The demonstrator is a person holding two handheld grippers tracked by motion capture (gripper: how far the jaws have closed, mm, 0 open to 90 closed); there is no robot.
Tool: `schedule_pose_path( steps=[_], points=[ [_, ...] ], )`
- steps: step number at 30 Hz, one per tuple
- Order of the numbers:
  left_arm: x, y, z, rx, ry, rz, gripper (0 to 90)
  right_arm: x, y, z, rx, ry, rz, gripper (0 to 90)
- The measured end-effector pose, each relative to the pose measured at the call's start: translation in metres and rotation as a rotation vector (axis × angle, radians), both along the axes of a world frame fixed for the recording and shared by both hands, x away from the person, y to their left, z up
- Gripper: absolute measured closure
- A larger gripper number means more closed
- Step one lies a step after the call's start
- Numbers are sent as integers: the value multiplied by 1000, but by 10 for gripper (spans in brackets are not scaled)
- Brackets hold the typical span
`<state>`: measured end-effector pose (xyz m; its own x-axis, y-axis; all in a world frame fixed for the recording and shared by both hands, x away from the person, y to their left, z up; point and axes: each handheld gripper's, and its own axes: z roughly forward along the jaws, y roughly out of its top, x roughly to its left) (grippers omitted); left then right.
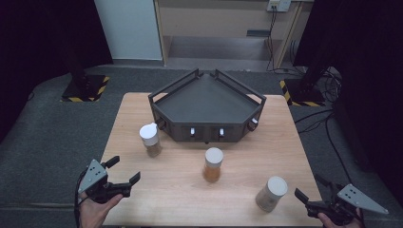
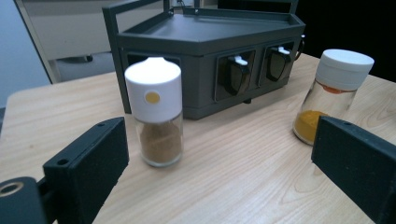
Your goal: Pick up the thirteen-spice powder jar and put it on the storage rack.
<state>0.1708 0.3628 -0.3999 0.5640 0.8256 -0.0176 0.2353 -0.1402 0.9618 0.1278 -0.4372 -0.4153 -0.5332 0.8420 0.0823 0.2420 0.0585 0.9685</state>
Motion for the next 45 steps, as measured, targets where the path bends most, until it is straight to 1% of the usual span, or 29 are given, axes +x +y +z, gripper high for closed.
schedule_pose_path(
  steps=[3,4,8,14,21,22,24,27,28,30,31,34,36,40,45],
  points=[
    [4,3,5,-24,1,-12,33,0,0,0,1,7,-2,44],
    [5,4,7,-25,2,-13,33,0,1,0,1,7,-3,44],
    [10,6,16,-4,15,-13,33,0,1,0,1,7,-3,44],
    [19,13,28,10,24,-9,33,1,0,0,2,6,-3,44],
    [35,21,39,-21,50,-12,34,0,0,0,2,5,-5,44],
    [36,21,41,-13,52,-7,34,0,0,0,1,5,-4,44],
    [40,21,43,-20,54,-11,34,0,1,0,3,6,-5,44],
    [46,19,50,1,55,-13,34,0,1,0,1,5,-3,44],
    [48,19,51,1,58,-15,34,0,1,0,1,5,-3,44],
    [51,17,55,22,56,-17,34,0,1,0,1,3,-3,44],
    [53,17,57,26,55,-22,34,0,1,0,1,3,-3,44],
    [60,16,60,42,57,-32,34,0,2,1,-1,2,-1,45],
    [64,15,61,51,66,-37,35,0,2,1,-1,0,1,45],
    [71,11,63,88,71,-38,35,0,2,1,0,0,2,45],
    [81,10,60,85,89,-36,36,-1,3,1,0,1,1,45]
  ],
)
